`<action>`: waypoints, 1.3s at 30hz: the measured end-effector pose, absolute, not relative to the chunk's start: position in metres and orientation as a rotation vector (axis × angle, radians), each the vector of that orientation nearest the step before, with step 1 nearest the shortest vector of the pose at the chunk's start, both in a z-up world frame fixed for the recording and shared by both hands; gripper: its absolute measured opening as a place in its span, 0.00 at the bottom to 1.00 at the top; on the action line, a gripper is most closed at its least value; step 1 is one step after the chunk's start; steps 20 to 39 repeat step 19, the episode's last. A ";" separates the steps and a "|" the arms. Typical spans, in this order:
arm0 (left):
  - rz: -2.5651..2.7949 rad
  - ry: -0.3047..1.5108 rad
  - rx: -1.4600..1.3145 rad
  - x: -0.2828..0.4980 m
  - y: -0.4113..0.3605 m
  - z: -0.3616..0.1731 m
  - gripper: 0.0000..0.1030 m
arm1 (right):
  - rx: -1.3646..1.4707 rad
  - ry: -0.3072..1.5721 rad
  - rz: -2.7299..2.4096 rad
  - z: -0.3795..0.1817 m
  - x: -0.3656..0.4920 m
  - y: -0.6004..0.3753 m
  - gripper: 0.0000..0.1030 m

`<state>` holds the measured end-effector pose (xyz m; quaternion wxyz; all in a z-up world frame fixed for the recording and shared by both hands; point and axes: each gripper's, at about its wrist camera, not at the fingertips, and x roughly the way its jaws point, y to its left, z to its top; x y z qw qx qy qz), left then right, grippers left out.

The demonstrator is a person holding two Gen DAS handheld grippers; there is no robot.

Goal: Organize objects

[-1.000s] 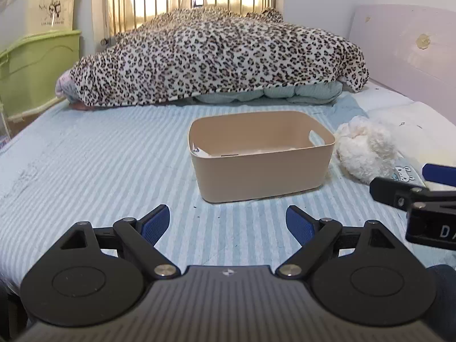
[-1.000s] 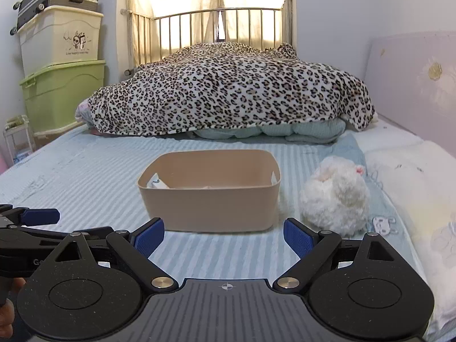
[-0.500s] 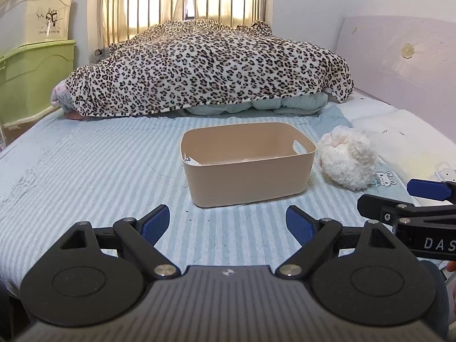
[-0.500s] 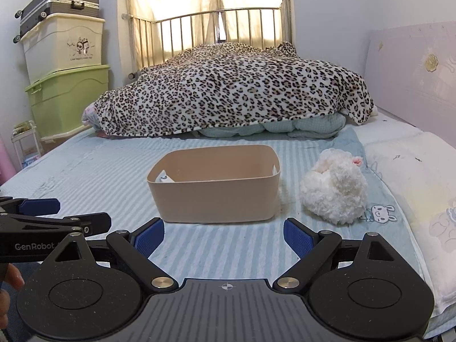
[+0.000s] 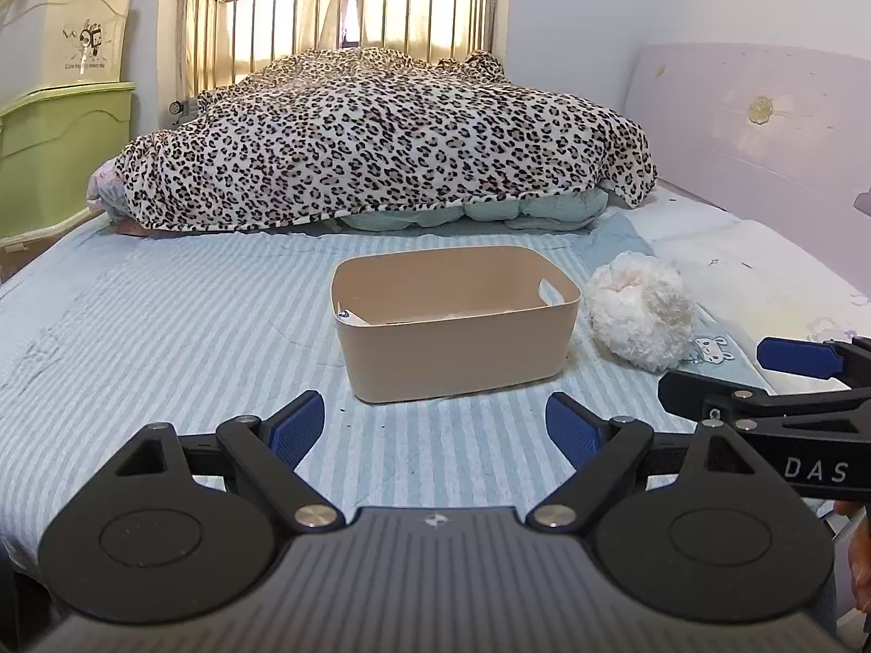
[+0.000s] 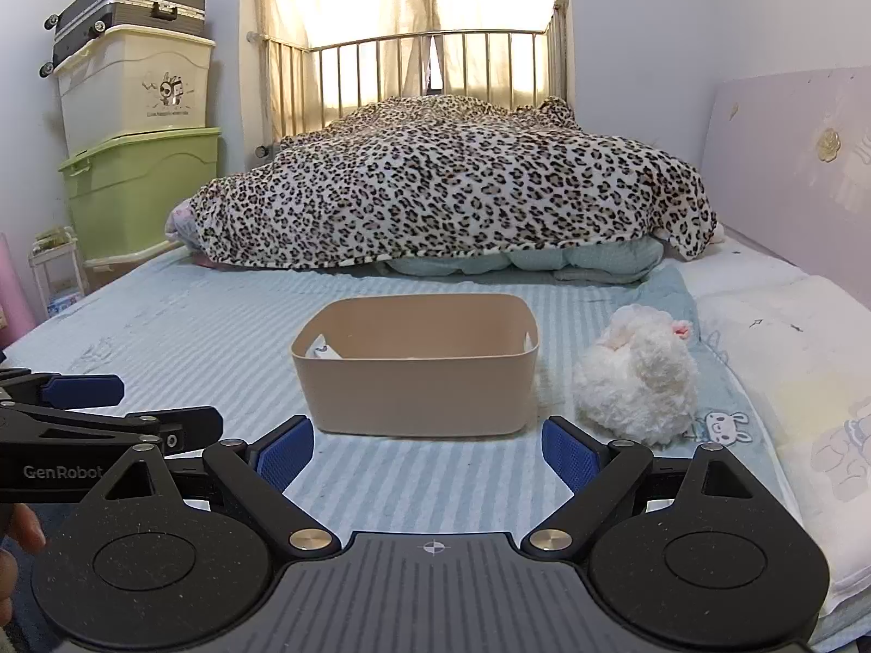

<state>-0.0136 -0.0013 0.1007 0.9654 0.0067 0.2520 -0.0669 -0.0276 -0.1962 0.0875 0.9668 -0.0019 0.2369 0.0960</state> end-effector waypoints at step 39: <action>-0.133 0.515 0.024 -0.018 -0.006 0.101 0.86 | -0.008 0.477 0.193 0.085 -0.031 -0.197 0.90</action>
